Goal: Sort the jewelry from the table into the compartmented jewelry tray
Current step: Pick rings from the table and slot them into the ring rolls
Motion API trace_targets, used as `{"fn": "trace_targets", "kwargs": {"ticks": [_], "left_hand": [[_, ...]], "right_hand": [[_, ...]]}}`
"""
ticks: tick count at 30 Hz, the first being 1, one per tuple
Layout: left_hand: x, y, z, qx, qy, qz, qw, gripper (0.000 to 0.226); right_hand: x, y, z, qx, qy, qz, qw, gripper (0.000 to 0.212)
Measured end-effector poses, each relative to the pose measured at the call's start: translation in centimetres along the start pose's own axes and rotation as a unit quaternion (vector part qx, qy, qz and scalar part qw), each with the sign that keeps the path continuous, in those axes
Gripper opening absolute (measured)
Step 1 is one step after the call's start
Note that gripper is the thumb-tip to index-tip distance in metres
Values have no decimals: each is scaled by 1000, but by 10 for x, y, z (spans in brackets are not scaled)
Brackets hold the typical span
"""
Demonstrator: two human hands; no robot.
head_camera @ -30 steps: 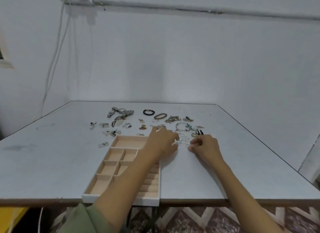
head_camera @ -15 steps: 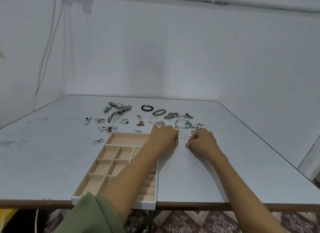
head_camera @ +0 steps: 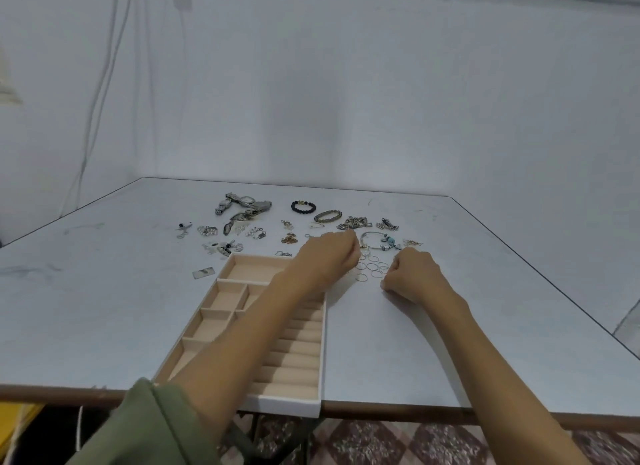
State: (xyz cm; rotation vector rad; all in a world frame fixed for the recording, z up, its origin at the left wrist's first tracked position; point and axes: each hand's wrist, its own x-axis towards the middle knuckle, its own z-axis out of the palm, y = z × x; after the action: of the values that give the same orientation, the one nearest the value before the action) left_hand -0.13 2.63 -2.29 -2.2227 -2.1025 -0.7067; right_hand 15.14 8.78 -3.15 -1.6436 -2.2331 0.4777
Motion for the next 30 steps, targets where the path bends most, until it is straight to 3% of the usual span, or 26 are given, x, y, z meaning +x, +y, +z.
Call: {"fn": "trace_targets", "kwargs": {"ticks": [3,5,8,13,19,24,27,30], "left_hand": [[-7,-15,-11,-87,3,-9,996,10],[-14,-21,-21,-139,8,-14,990,10],[-36,-27,-41,-188,33,-7,982,11],[-93,-40,-57,-170,46,-11,984,17],[-121,-49,-46,-159,52,2,986,18],[-110,-52,-29,-181,83,-2,980,17],[-106,-54,-23,-173,101,-18,980,15],[-103,-51,-20,-160,116,-31,980,12]], "right_hand": [[1,1,1,-3,9,-13,1000,14],[-2,-1,1,-22,2,-23,999,1],[0,-4,-4,-49,-45,-29,997,21],[4,-9,-13,-120,-112,-18,986,24],[5,-15,-19,-129,-145,-18,981,26],[0,-16,-15,-125,-115,-38,985,21],[-1,-15,-9,-75,-68,-65,993,13],[-4,-15,-6,14,-19,-92,995,18]]}}
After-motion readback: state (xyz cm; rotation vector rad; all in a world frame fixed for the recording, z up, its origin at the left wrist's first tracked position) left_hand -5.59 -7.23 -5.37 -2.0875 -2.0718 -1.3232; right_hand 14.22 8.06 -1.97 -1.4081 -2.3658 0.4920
